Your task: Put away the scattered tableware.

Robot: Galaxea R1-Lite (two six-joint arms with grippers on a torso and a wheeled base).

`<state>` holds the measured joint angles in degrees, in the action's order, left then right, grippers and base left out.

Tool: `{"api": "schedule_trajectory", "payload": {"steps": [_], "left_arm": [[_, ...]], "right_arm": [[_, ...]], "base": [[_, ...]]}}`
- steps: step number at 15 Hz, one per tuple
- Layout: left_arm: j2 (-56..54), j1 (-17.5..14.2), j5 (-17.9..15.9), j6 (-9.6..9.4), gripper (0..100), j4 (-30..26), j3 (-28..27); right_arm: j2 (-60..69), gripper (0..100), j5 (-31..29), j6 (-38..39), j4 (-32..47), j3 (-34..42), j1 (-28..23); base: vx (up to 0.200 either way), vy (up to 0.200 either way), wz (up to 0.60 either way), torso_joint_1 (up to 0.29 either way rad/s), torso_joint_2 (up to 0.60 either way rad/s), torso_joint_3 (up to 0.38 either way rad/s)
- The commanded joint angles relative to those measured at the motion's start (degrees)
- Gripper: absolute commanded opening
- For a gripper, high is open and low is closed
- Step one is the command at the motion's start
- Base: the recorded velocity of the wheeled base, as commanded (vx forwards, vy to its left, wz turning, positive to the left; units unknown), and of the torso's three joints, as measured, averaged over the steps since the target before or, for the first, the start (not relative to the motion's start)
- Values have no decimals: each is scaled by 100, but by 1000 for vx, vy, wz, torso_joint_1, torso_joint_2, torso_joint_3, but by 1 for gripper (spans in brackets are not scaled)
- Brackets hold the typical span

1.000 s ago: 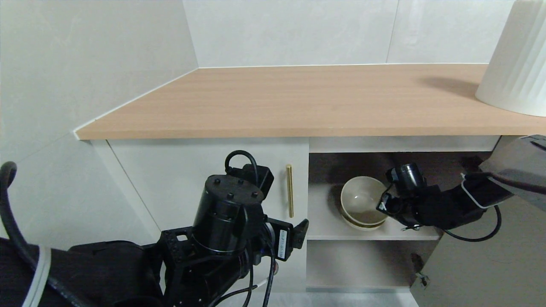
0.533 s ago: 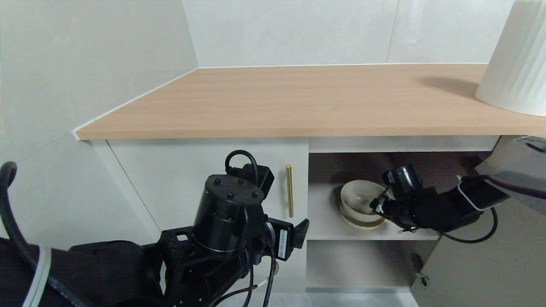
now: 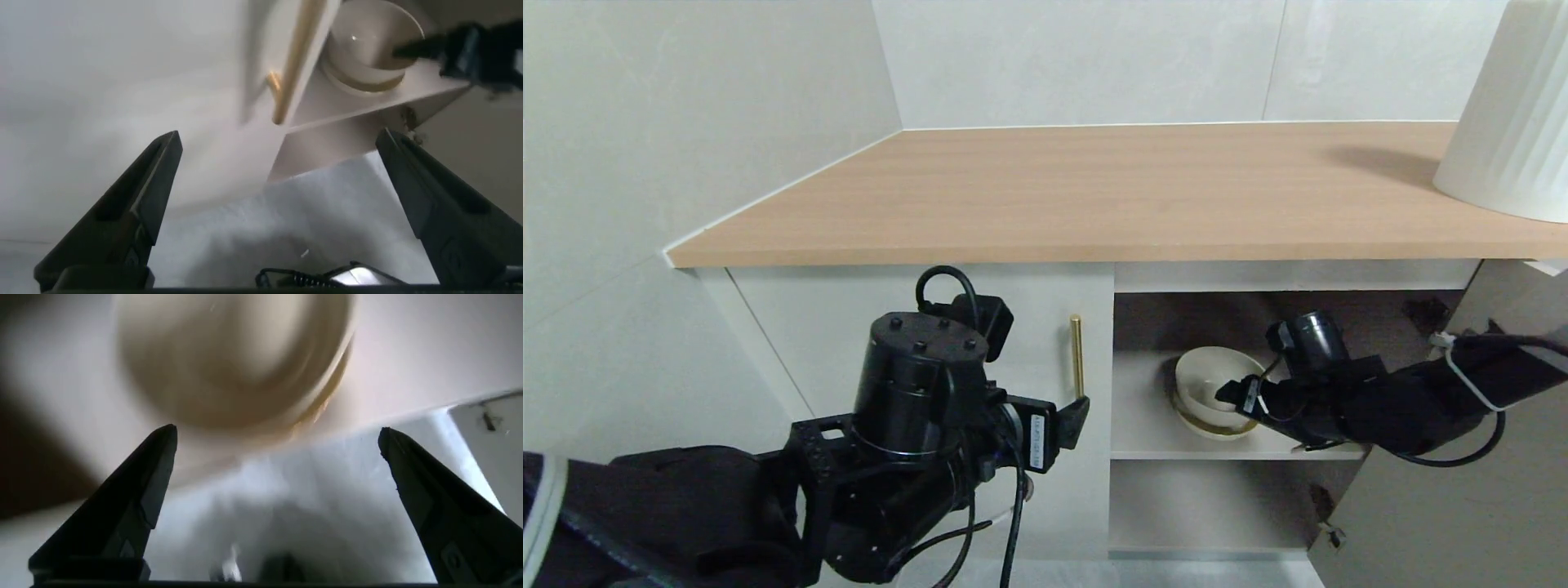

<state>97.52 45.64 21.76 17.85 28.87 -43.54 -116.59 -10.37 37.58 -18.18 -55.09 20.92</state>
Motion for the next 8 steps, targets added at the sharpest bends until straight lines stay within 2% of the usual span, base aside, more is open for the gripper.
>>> {"api": "schedule_trajectory", "payload": {"steps": [1,4,6,8], "left_arm": [[-480,-495,-58,26,100,-30,391],[-1034,-1066,-532,8,100,-30,918],[-1438,-1163,-603,-27,100,-39,1313],[-1772,-1216,-585,-44,100,-92,1595]], "right_arm": [[1578,100,449,-629,570,666,387],[2685,100,457,-937,1835,675,835],[3459,100,457,-937,2573,666,1169],[3881,100,475,-893,2969,780,1353]], "base": [[0,0,0,0,0,0],[0,0,0,0,0,0],[0,0,0,0,0,0],[0,0,0,0,0,0]]}}
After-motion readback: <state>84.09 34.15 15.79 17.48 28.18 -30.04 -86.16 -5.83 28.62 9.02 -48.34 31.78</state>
